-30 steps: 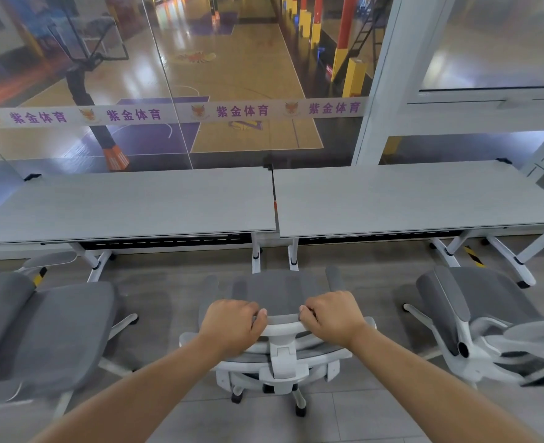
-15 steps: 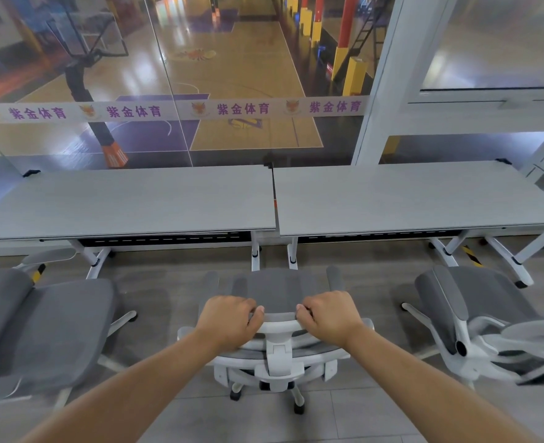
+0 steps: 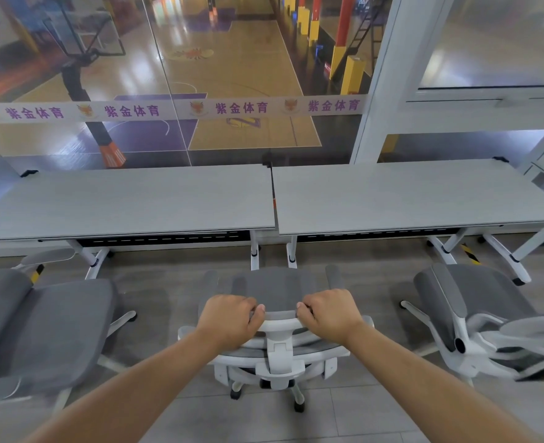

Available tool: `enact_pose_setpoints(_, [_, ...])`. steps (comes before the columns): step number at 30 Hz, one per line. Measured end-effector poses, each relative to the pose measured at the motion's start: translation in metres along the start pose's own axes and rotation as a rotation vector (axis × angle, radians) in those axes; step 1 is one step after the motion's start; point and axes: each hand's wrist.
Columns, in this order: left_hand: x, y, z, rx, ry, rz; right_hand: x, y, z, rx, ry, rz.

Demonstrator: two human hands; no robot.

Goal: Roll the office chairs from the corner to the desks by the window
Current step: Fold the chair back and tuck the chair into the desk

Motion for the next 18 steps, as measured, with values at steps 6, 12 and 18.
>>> enact_pose_setpoints(6, [0.000, 0.000, 0.001, -0.002, -0.002, 0.027, 0.000, 0.001, -0.001, -0.014, -0.002, 0.032])
enact_pose_setpoints(12, [0.006, 0.004, 0.004, 0.077, 0.035, 0.032, -0.003, 0.010, 0.009, -0.098, -0.015, 0.098])
enact_pose_setpoints(18, [0.034, 0.000, 0.043, 0.206, 0.129, -0.097, -0.036, 0.020, 0.068, -0.053, 0.153, 0.078])
Point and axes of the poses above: each hand's wrist, its own x-axis away from the middle knuckle, its own y-axis out of the back of the hand, z = x × y, and after that the axes turned 9 degrees about -x, right-handed
